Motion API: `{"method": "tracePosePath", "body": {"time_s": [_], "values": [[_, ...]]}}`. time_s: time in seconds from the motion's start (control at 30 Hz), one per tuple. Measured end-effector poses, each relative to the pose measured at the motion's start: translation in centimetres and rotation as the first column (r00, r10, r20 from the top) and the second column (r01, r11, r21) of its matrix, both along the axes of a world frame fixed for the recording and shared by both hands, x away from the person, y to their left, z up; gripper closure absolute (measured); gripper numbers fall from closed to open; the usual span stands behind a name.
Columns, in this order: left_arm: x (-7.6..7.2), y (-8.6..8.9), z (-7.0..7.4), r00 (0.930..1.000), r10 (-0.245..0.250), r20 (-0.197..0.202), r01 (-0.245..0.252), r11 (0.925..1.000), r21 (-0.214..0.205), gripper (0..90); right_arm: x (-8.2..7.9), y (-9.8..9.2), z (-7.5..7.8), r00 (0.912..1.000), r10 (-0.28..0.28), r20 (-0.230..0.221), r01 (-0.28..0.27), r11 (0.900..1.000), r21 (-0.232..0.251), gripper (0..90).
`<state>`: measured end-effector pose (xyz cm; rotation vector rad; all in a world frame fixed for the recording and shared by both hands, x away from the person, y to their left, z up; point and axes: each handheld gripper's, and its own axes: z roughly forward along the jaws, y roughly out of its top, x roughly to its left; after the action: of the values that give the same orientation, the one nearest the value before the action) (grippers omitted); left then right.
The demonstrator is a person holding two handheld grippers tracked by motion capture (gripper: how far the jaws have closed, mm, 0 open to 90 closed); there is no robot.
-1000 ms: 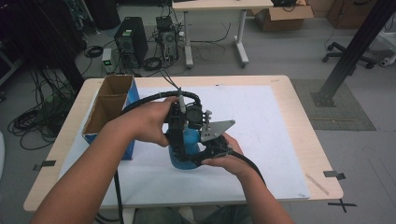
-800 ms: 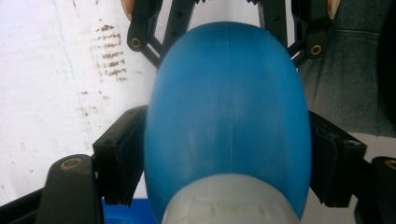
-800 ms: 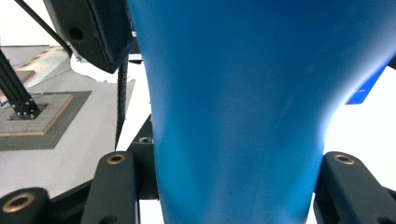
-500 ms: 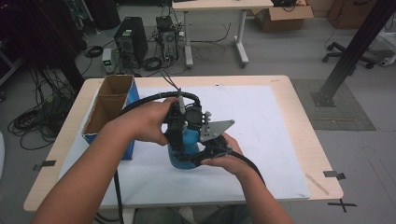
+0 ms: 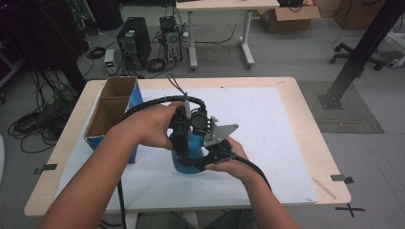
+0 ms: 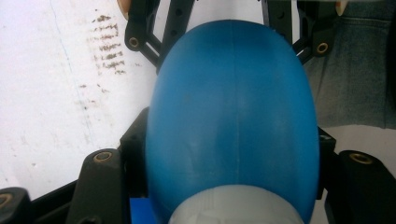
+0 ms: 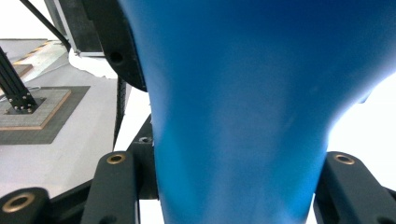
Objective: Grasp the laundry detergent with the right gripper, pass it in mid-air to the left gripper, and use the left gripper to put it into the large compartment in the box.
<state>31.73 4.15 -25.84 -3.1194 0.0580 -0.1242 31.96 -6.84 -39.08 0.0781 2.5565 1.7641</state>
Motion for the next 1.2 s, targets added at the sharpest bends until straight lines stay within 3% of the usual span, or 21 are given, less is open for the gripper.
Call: {"method": "tracePosePath", "body": {"time_s": [0.17,0.3,0.37,0.6,0.73,1.0,1.2], "values": [[0.0,0.0,0.2,1.0,0.009,0.003,-0.009,0.9997,-0.022,39.3,0.0,-0.2,0.1,0.9999,-0.01,0.009,0.01,0.9999,0.004,45.1],[0.0,-0.2,0.2,1.0,0.008,0.005,-0.008,0.9999,-0.014,39.2,0.1,-0.3,0.1,0.9999,-0.012,-0.003,0.012,0.9999,0.012,42.1],[0.0,-0.2,0.2,0.9999,0.008,0.009,-0.008,1.0,-0.005,39.2,0.2,-0.4,0.1,0.999,-0.034,-0.029,0.034,0.9993,0.011,29.0],[0.4,0.1,0.2,0.9996,0.029,0.006,-0.029,0.9996,0.003,39.2,0.5,-1.5,0.1,0.9951,-0.09,-0.039,0.09,0.9959,-0.001,11.6],[0.5,0.2,0.5,0.9992,0.04,-0.002,-0.04,0.9992,-0.001,39.1,0.6,-1.9,0.1,0.9942,-0.097,-0.048,0.096,0.9953,-0.016,4.8],[0.9,0.7,1.4,0.9972,0.074,-0.012,-0.074,0.9973,-0.004,39.0,0.8,-2.9,1.2,0.9967,-0.069,-0.044,0.066,0.996,-0.06,0.5],[1.5,1.4,2.3,0.9899,0.139,-0.028,-0.139,0.9903,-0.006,39.0,1.3,-4.6,2.7,0.9956,-0.094,-0.007,0.092,0.9862,-0.138,0.6]]}}
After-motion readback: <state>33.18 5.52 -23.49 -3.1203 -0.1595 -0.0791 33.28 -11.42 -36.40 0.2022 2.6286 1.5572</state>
